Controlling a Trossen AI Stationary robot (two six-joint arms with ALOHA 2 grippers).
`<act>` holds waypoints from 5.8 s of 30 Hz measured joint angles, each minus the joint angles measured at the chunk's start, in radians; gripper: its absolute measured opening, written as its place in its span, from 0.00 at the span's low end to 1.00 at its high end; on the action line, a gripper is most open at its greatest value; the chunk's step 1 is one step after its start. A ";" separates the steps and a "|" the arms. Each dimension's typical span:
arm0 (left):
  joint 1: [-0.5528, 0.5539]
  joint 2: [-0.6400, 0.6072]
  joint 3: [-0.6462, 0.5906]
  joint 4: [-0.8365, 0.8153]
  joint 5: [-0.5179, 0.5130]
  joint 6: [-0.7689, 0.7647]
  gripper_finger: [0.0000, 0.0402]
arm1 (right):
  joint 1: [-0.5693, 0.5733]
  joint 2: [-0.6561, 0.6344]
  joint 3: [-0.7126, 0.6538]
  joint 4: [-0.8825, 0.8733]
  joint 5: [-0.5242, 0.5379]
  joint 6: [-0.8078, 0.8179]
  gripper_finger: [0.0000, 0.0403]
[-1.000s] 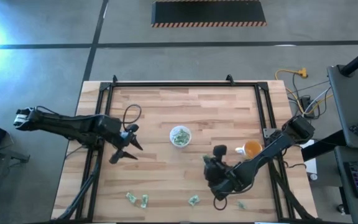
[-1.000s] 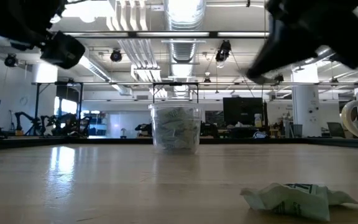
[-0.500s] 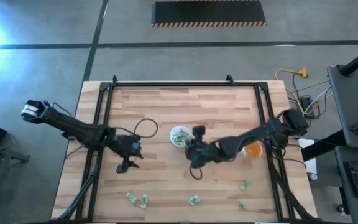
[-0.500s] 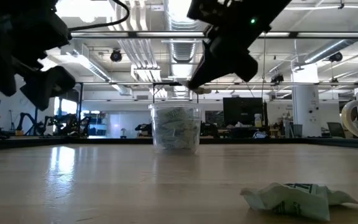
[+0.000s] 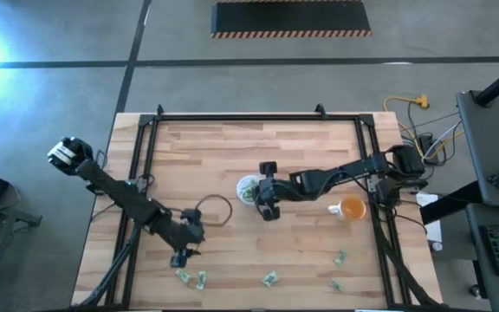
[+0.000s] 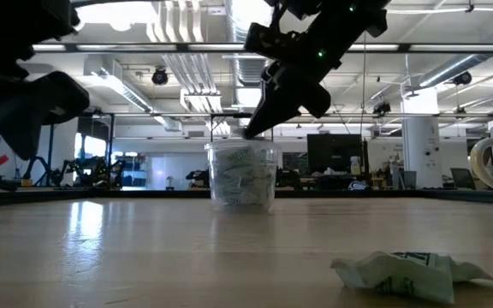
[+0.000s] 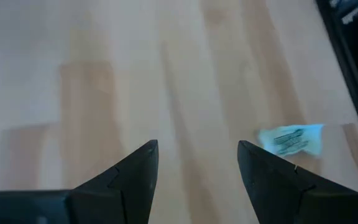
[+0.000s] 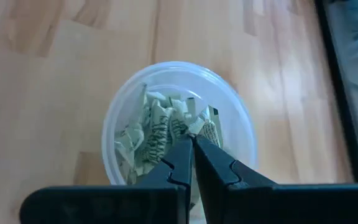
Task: Pick and place Stevia / Truvia into bins
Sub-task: Put the light green stevia packet into the transparent container
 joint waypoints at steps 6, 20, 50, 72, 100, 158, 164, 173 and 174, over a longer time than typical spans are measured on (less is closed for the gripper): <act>-0.090 0.169 0.119 -0.009 -0.028 0.000 0.51 | -0.027 0.000 -0.003 0.007 -0.080 -0.006 0.10; -0.238 0.427 0.383 -0.286 -0.132 -0.077 0.47 | 0.004 -0.050 0.015 -0.006 -0.069 -0.010 0.32; -0.252 0.458 0.364 -0.210 -0.115 -0.096 0.21 | 0.245 -0.133 0.014 -0.086 -0.047 0.029 0.25; -0.205 0.322 0.382 -0.366 -0.638 0.364 0.00 | 0.542 -0.133 0.013 -0.367 0.034 0.846 0.20; 0.591 0.227 0.316 0.072 -0.210 1.007 0.00 | 0.737 -0.062 0.010 -0.359 0.093 1.238 0.17; 0.637 -0.209 0.156 -0.146 -0.196 0.733 0.47 | 0.875 -0.061 -0.140 -0.684 -0.138 2.123 0.17; 0.637 -0.211 0.142 -0.145 -0.196 0.733 0.47 | 0.873 -0.061 -0.165 -0.717 -0.159 2.153 0.17; 0.637 -0.206 0.139 -0.144 -0.196 0.733 0.47 | 0.873 -0.061 -0.207 -0.711 -0.159 2.175 0.17; 0.637 -0.206 0.139 -0.144 -0.196 0.733 0.47 | 0.873 -0.061 -0.209 -0.708 -0.159 2.175 0.17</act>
